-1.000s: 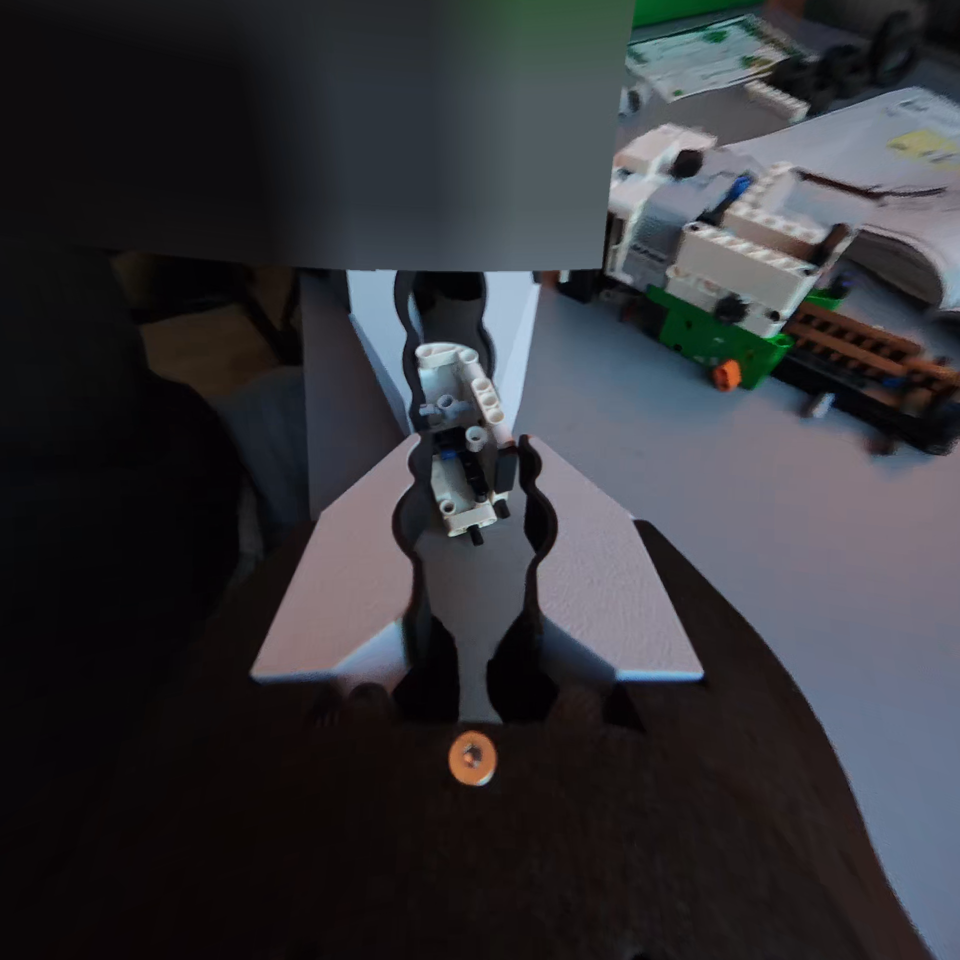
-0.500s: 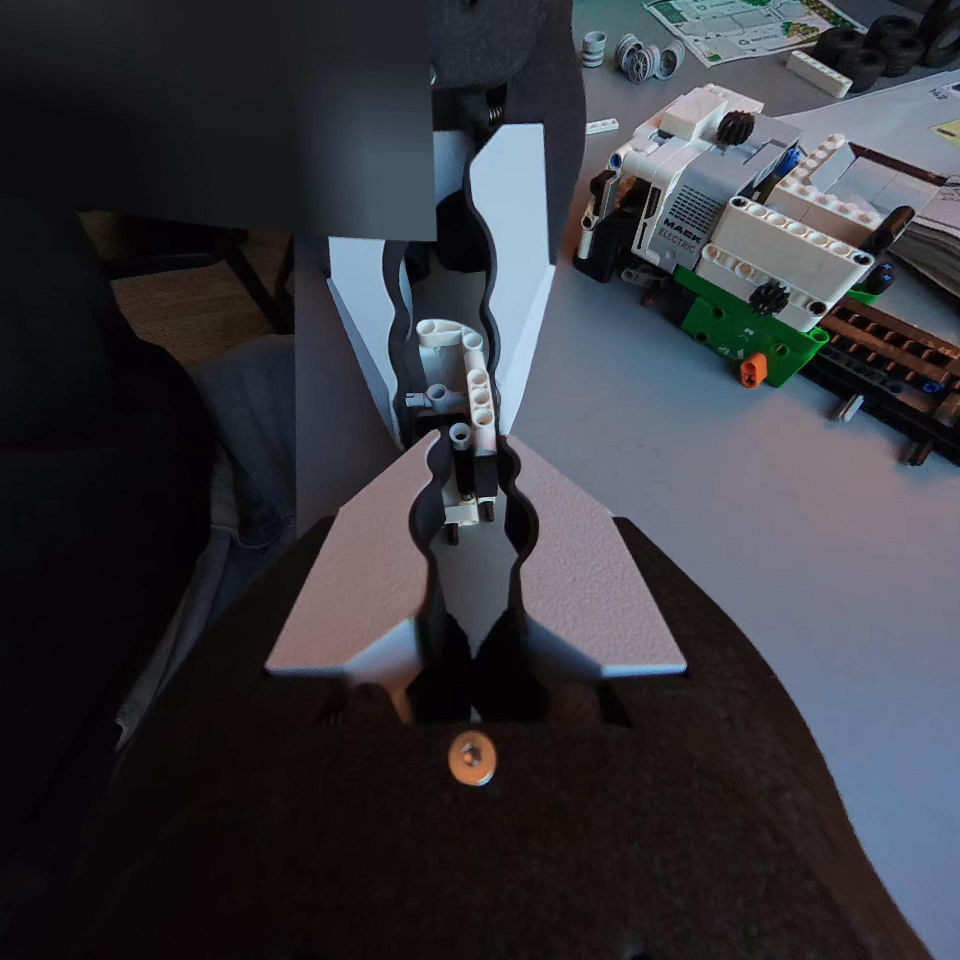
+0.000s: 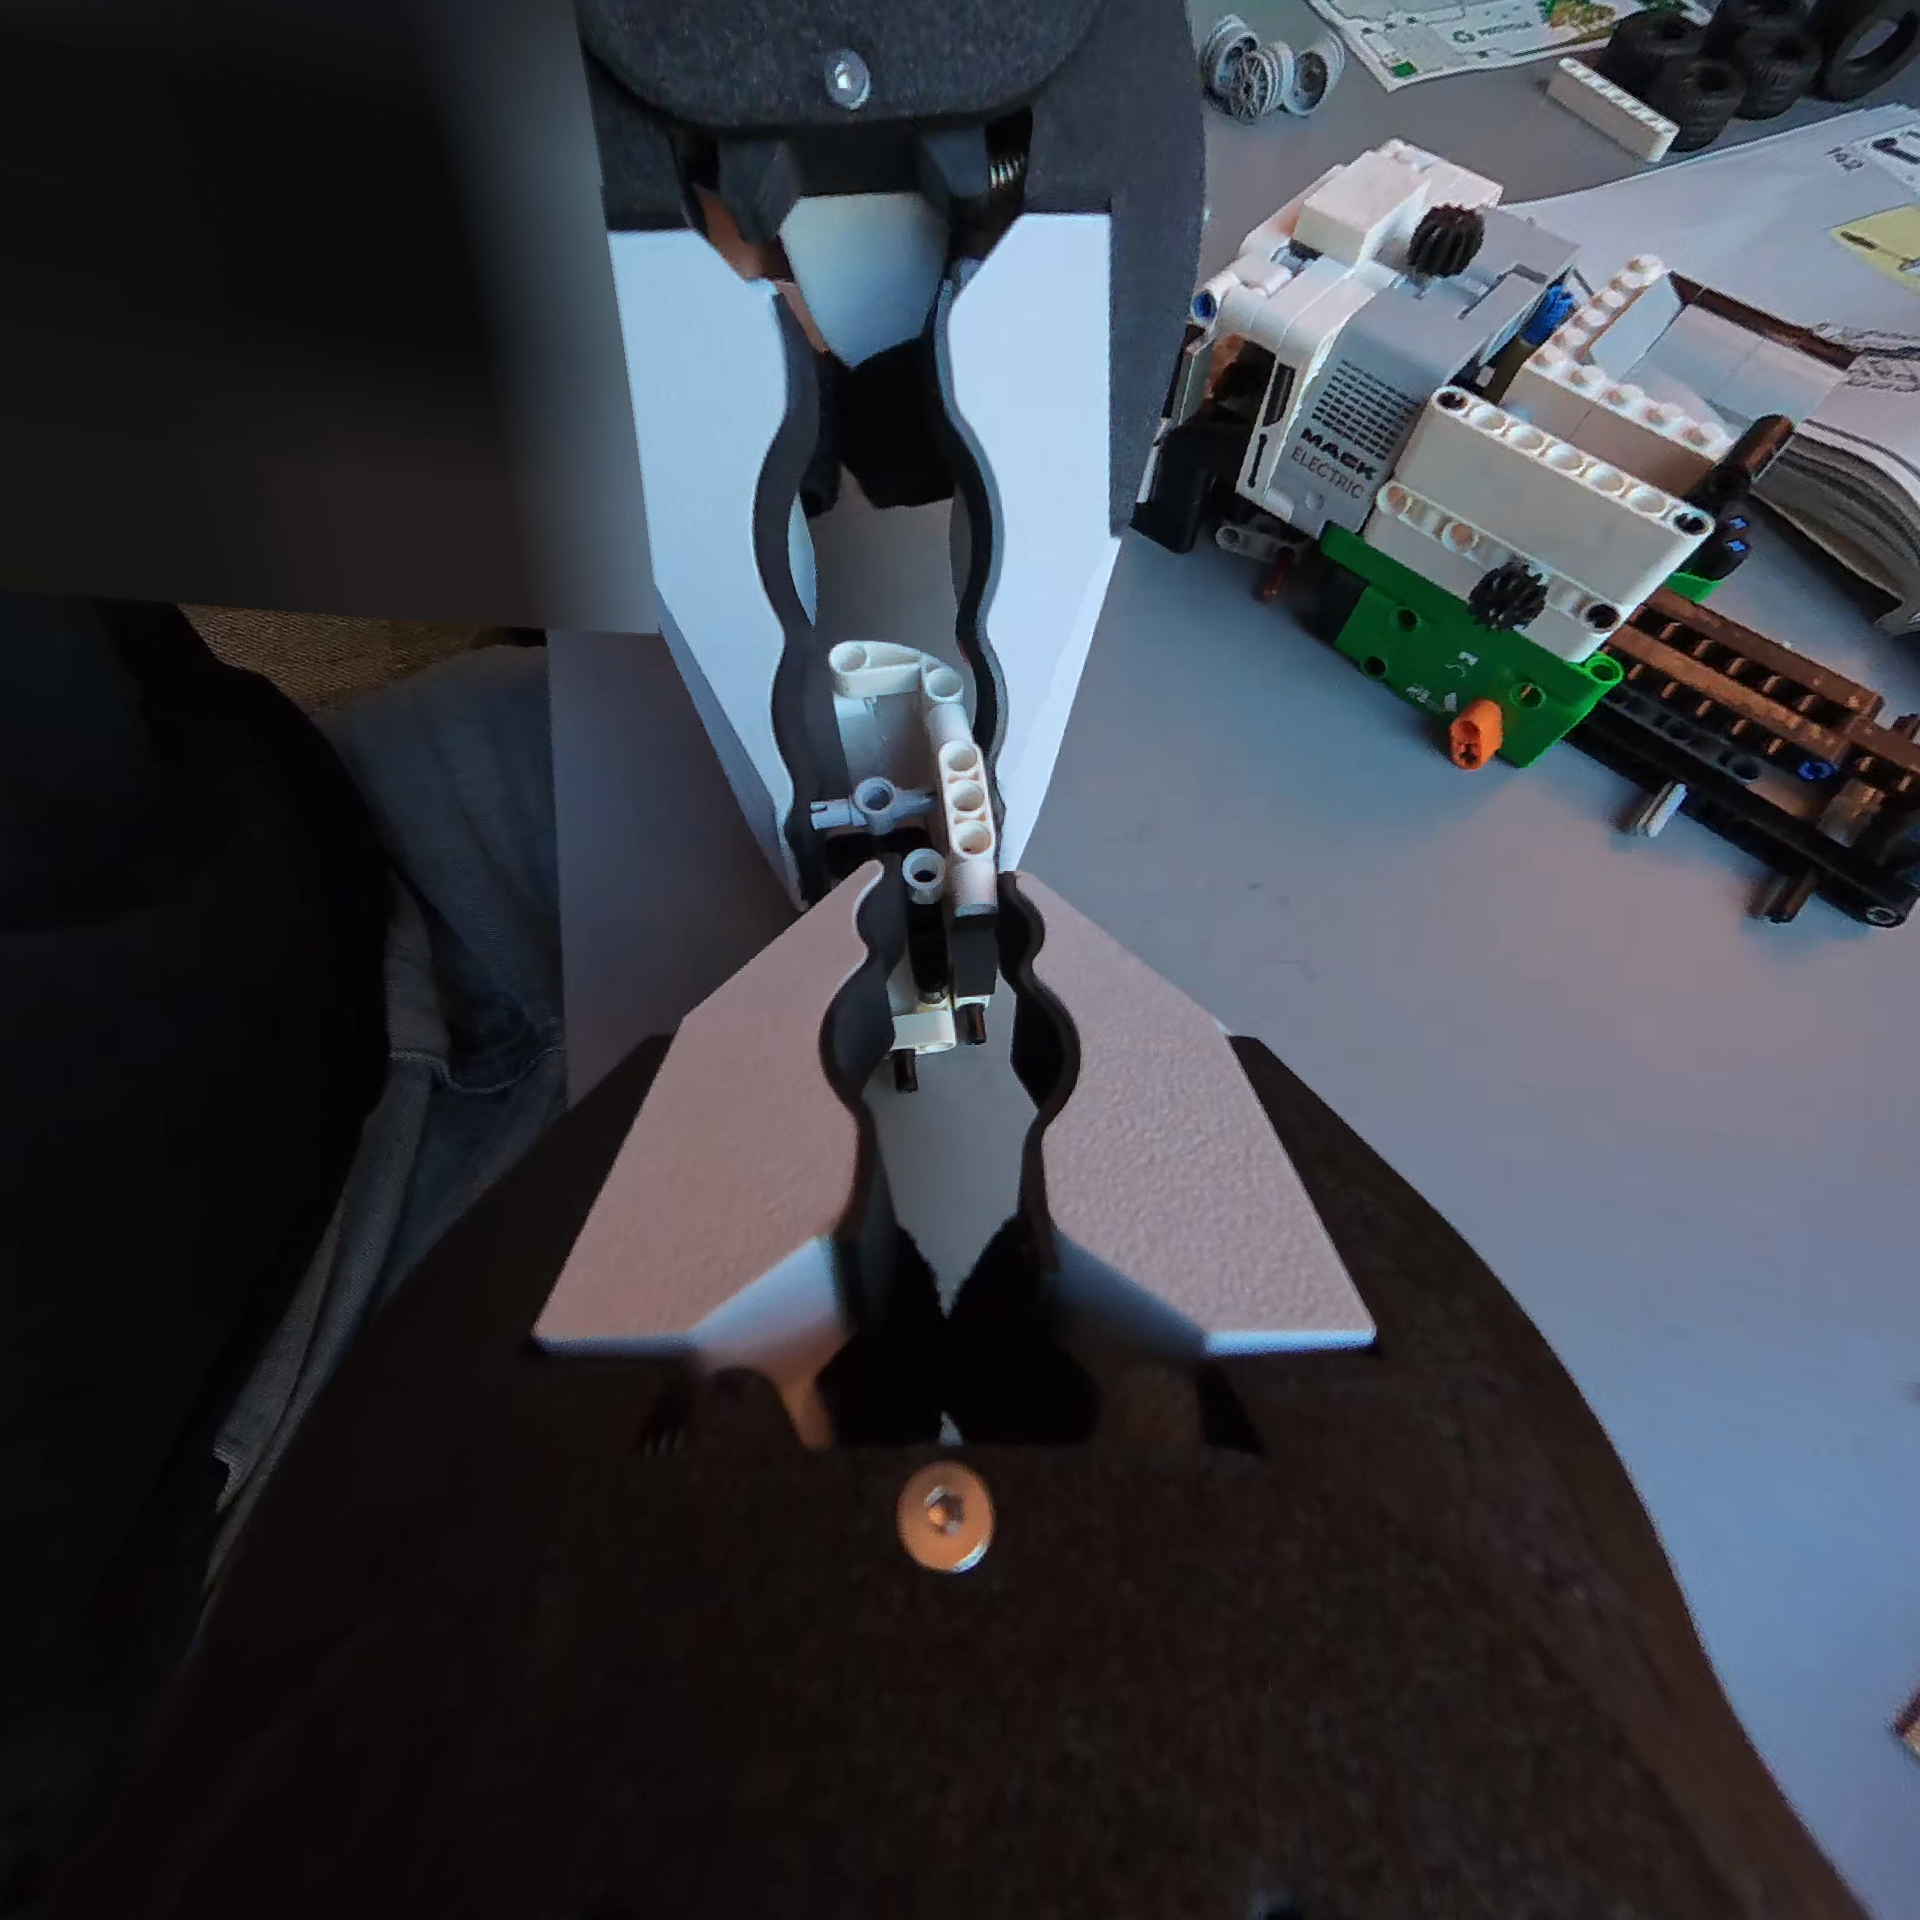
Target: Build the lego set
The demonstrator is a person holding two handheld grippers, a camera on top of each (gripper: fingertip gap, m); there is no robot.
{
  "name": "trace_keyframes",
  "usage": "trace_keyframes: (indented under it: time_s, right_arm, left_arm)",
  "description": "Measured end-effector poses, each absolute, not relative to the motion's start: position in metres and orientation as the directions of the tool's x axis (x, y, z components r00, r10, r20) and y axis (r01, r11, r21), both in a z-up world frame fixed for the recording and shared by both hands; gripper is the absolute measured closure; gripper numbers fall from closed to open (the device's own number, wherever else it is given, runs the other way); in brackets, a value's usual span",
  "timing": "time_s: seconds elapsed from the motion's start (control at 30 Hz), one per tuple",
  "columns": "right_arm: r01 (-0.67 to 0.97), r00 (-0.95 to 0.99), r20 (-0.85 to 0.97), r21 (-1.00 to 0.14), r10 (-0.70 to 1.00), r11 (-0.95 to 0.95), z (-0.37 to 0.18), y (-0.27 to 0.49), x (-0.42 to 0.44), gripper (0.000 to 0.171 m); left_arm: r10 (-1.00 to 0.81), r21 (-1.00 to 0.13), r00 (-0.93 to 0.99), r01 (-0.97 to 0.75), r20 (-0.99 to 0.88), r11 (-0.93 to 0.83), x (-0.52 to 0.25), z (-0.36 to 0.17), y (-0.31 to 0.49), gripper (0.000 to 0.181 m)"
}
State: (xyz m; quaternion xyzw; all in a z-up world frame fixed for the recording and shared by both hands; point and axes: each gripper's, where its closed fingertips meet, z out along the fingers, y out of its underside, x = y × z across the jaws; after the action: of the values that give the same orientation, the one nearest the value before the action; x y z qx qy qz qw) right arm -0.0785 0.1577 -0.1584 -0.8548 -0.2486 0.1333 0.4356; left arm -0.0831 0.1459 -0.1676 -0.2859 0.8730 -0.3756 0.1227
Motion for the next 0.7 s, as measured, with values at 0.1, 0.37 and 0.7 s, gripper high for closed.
trace_keyframes:
  time_s: [0.1,0.37,0.7]
  right_arm:
    - [0.305,0.844,-0.006,-0.818,0.537,-0.488,-0.158,0.157,-0.079,0.155]
    - [0.29,0.861,0.001,-0.822,0.509,-0.489,-0.159,0.16,-0.076,0.154]
    - [0.302,0.847,0.053,-0.866,0.529,-0.398,-0.157,0.15,-0.08,0.13]
  left_arm:
    - [-0.585,-0.736,-0.811,-0.411,0.026,0.538,-0.084,-0.167,0.145,0.149]
    - [-0.582,-0.785,-0.81,-0.406,0.071,0.469,-0.082,-0.166,0.146,0.15]
    - [-0.564,-0.785,-0.826,-0.359,0.014,0.505,-0.084,-0.169,0.142,0.15]
